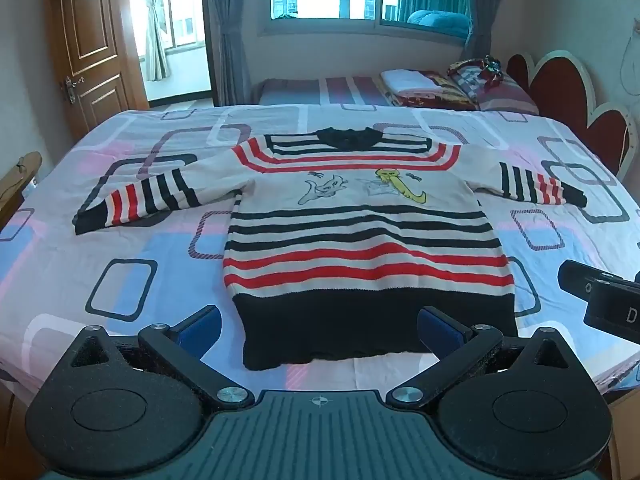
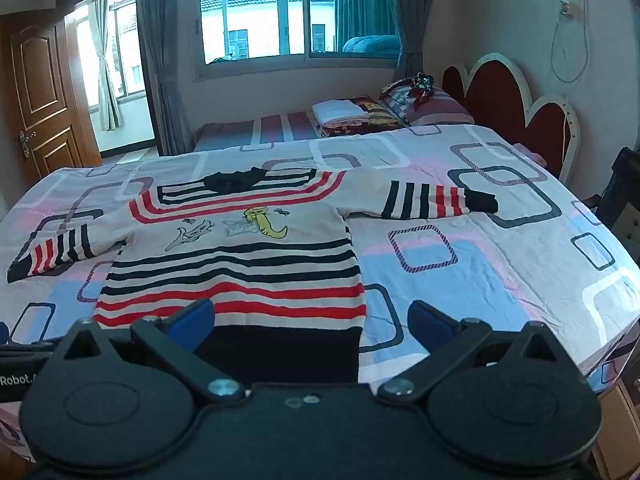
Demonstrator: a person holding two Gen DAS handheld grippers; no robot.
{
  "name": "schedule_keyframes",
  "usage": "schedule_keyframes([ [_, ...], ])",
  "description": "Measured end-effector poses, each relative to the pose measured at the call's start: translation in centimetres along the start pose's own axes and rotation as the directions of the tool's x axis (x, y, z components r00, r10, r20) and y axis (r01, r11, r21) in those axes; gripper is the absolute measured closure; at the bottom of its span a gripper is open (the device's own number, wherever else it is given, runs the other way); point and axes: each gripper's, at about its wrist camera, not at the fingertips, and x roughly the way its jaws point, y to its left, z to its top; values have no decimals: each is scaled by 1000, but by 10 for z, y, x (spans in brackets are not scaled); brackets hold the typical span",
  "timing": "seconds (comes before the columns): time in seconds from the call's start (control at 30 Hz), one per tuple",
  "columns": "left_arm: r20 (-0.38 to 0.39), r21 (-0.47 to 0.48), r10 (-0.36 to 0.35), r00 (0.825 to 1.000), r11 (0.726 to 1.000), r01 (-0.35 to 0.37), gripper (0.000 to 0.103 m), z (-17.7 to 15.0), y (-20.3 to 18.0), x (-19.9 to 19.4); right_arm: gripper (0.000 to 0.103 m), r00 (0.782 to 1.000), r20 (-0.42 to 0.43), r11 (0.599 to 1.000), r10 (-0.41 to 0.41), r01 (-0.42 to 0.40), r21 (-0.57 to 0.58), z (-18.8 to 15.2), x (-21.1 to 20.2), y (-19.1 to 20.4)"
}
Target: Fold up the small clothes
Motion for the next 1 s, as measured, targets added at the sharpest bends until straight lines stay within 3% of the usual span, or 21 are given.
schedule_keyframes([
  [1.0,2,-32,35,999,999,-35,0,6,4,10,1,999,14,1000,29,-29,-8,2,6,2],
])
